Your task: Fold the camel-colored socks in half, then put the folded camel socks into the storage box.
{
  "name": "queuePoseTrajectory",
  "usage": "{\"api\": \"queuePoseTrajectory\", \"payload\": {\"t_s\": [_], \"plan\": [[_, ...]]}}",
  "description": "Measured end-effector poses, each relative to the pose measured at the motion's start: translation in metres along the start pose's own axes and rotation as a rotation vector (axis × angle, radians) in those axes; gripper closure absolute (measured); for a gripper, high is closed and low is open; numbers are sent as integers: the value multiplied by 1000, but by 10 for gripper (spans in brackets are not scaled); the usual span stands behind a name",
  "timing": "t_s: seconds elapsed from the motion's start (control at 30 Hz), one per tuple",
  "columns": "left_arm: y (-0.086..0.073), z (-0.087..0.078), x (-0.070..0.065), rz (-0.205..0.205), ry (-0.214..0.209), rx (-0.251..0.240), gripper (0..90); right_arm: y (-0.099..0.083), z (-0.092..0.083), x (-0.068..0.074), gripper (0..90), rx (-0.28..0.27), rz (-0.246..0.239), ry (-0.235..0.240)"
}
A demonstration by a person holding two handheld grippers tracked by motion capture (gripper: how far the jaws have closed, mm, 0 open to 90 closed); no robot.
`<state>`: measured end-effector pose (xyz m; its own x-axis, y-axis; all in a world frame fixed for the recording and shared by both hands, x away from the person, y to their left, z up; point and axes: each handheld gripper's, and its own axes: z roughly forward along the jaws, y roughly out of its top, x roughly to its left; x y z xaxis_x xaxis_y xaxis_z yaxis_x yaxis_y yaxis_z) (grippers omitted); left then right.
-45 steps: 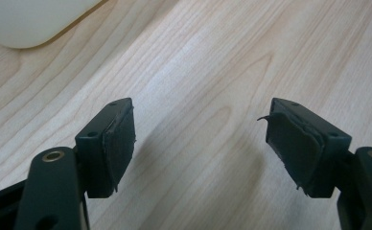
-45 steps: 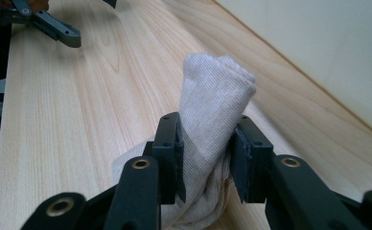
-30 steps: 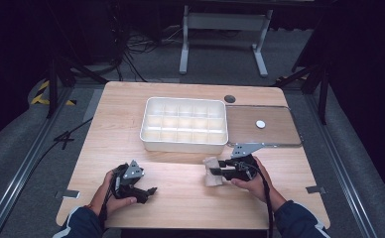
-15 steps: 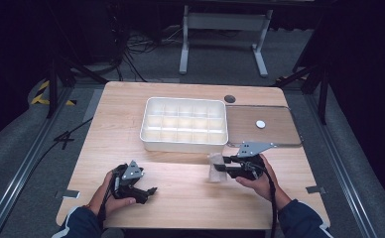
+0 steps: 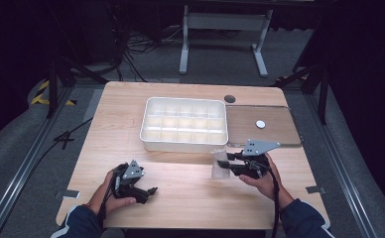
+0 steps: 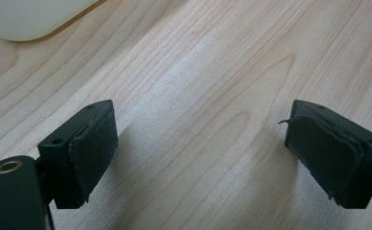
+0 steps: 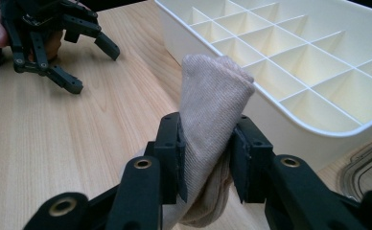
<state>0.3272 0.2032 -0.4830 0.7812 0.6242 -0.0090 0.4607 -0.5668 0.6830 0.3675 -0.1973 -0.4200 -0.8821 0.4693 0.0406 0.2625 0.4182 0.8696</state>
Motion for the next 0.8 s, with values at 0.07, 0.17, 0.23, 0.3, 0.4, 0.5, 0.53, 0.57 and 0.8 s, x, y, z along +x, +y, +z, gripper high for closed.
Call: {"api": "queuePoseTrajectory", "payload": {"t_s": [0.07, 0.17, 0.23, 0.3, 0.4, 0.5, 0.53, 0.57, 0.8], "plan": [[0, 0, 0, 3, 7, 1, 114, 0, 0, 1, 678, -2, -5, -5], [0, 0, -1, -6, 4, -2, 115, 1, -1, 3, 677, -2, -18, -4], [0, 0, -2, -9, -1, -3, 115, 1, -1, 4, 677, -3, -24, -6], [0, 0, -1, -6, 1, -2, 114, 2, -2, 4, 677, -8, -24, -8], [0, 1, -1, -3, -8, -2, 113, 3, -4, 3, 677, -20, -28, -12], [1, 1, -1, 0, -8, -1, 112, 3, -6, 2, 677, -32, -22, -16], [1, 1, -1, 0, -9, -1, 112, 3, -6, 2, 677, -32, -19, -15], [1, 1, -1, 2, -9, -1, 111, 3, -7, 1, 677, -37, -18, -19], [3, 3, -2, 12, -2, 3, 104, 3, -16, 2, 676, -74, -14, -55]]}}
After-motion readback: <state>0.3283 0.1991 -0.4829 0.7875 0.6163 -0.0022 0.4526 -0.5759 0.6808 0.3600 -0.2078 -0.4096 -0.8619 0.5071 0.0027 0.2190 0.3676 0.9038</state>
